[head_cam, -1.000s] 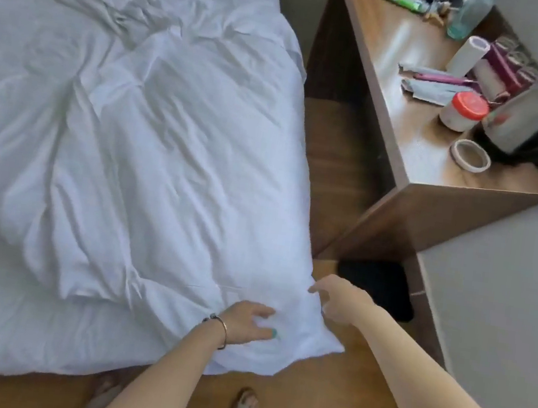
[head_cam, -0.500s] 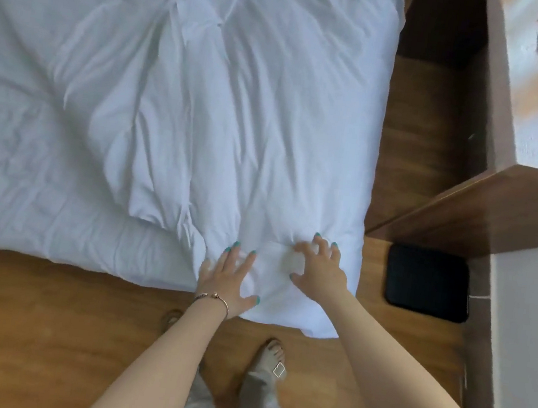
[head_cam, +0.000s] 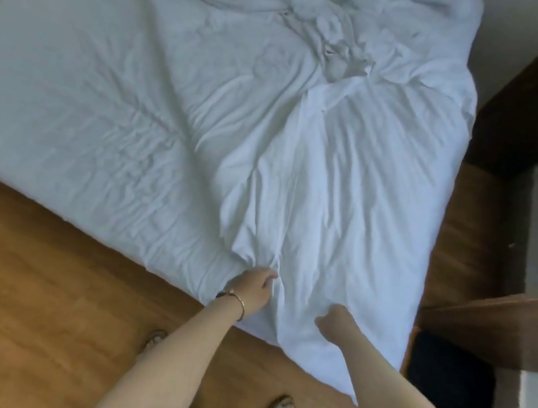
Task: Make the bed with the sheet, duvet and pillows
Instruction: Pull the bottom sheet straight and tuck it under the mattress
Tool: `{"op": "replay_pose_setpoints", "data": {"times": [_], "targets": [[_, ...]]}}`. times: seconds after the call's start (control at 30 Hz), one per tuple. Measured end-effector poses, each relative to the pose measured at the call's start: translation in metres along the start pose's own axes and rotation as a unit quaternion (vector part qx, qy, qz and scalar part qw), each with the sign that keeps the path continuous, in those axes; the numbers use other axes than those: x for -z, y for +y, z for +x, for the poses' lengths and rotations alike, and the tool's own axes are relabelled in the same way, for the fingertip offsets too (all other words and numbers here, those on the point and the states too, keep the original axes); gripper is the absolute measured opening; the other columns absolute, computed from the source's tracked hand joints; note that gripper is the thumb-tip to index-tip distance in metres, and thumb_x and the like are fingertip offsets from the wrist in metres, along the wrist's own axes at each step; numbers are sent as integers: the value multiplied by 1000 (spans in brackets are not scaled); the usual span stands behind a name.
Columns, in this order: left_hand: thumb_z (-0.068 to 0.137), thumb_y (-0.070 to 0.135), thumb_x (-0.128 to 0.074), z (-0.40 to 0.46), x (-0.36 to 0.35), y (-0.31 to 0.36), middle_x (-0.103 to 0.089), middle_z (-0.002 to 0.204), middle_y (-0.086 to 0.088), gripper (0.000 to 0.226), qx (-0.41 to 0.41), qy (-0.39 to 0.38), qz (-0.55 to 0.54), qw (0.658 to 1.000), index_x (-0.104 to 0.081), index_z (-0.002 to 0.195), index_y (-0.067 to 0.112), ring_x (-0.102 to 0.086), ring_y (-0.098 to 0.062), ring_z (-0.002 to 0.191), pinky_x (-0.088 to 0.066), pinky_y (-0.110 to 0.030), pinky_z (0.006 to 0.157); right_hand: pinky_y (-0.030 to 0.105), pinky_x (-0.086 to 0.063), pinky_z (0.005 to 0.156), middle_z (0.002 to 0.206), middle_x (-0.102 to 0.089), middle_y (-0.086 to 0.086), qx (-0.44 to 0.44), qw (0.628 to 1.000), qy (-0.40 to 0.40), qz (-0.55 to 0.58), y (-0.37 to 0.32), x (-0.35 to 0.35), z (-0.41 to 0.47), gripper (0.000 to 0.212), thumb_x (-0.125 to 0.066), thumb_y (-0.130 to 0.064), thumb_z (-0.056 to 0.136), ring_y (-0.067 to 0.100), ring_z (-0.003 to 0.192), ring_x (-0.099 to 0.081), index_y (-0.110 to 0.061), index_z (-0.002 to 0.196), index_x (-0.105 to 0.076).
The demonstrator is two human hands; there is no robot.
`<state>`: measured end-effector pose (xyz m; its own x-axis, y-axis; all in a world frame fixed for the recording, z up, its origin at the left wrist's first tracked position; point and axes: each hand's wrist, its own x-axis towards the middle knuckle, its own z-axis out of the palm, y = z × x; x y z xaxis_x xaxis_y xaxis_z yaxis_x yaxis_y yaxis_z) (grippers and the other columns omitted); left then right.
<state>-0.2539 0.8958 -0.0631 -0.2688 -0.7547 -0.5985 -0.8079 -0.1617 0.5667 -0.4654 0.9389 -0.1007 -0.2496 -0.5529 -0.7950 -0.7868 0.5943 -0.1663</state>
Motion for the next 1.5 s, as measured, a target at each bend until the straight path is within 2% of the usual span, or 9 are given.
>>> {"op": "replay_pose_setpoints", "data": {"times": [0.13,0.3,0.57,0.7,0.87,1.0,1.13,1.3,1.5], "targets": [[97,22,-36,27,106,-3,-49,138,1,37,-24,48,56,997,-50,132,23,-53,-22,118,-45,-34,97,31,-36,108,146,-44,8,53,998,-28,-3,-106,35,-16,51,-52,-29,97,25,133,-43,-10,144,-44],[97,25,-38,64,226,-12,-40,143,-8,45,-32,42,169,984,-39,140,14,-45,-27,127,-42,-39,100,33,-33,110,150,-40,7,62,997,31,35,-218,80,-22,51,-53,-31,98,25,136,-40,-10,143,-45],[97,24,-36,171,335,-18,-50,136,0,39,-84,10,198,977,-47,134,22,-57,-22,110,-48,-34,90,32,-36,107,143,-47,4,85,988,68,112,-304,146,32,49,-60,-34,94,21,129,-46,-20,139,-46],[98,26,-35,238,352,-33,-44,142,5,41,-102,-26,233,967,-44,137,26,-52,-19,118,-45,-36,97,32,-35,105,146,-43,11,57,981,97,158,-328,183,107,67,-62,-33,93,26,131,-44,-13,148,-30],[98,46,-37,343,358,-45,-9,161,4,57,-141,-52,339,929,-18,151,34,-8,-17,148,-21,-38,116,40,-45,96,136,-43,11,28,952,193,235,-374,208,202,71,-67,-37,86,32,125,-46,-11,141,-31],[94,60,-34,424,360,-27,-6,161,6,64,-164,53,313,934,-15,150,37,3,-15,148,-4,-53,117,41,-27,115,162,-10,3,23,924,220,311,-390,214,260,105,-72,-44,82,21,147,-18,-14,155,-4],[80,84,-12,480,351,-39,14,160,7,78,-136,134,357,914,10,147,49,19,-23,146,9,-69,105,39,-32,113,162,-9,-6,35,900,232,368,-394,216,303,117,-76,-48,77,18,146,-23,-23,154,8],[81,81,-1,511,330,-61,13,161,1,77,-150,198,360,899,13,148,45,16,-29,146,6,-72,105,28,-24,114,162,-9,-1,49,879,252,402,-408,246,355,127,-82,-36,74,17,147,-17,-16,153,14],[81,80,1,532,325,-65,-7,162,-4,80,-182,234,349,889,-3,150,40,-2,-32,148,-2,-74,103,29,-31,109,161,-15,-1,67,834,309,453,-439,276,387,133,-87,-30,67,18,143,-27,-30,152,16]]}}
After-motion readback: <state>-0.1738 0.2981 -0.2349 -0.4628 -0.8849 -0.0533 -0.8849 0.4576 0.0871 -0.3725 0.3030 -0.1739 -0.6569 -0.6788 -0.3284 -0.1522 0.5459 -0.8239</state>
